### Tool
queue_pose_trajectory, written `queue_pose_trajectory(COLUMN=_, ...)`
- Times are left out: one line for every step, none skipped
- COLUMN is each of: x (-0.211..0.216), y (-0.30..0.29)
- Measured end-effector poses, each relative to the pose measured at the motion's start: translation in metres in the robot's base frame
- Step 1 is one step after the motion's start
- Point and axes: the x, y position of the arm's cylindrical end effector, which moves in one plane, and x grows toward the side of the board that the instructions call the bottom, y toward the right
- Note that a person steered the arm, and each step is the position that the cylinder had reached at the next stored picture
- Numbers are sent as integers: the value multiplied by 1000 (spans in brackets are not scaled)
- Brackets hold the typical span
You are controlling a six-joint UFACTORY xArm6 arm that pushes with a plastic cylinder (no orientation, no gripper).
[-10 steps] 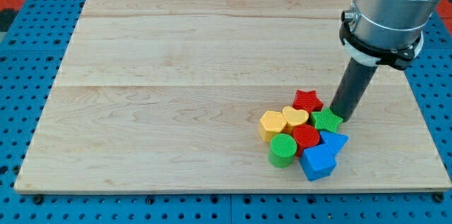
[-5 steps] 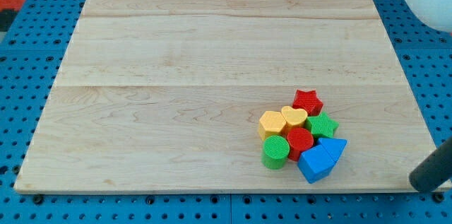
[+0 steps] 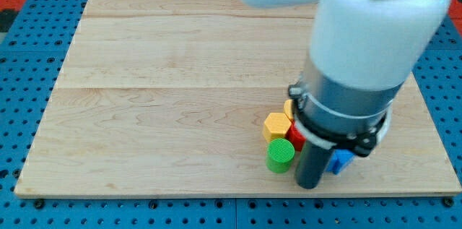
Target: Place your arm in between the blue blocks
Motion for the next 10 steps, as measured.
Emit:
queue_pose_trajectory(x=2, y=29)
queue_pose_trajectory(x=15, y=25)
queue_pose_trajectory(x=8, y=81)
queue_pose_trajectory(x=-23, y=86)
queue_pose_trajectory(x=-50, y=53)
queue_pose_trajectory(x=-54, y=48)
queue_pose_trajectory(x=-59, y=56)
queue_pose_trajectory(x=-60, y=45)
queue_pose_trajectory(x=-63, y=25)
queue_pose_trajectory(x=-66, y=8)
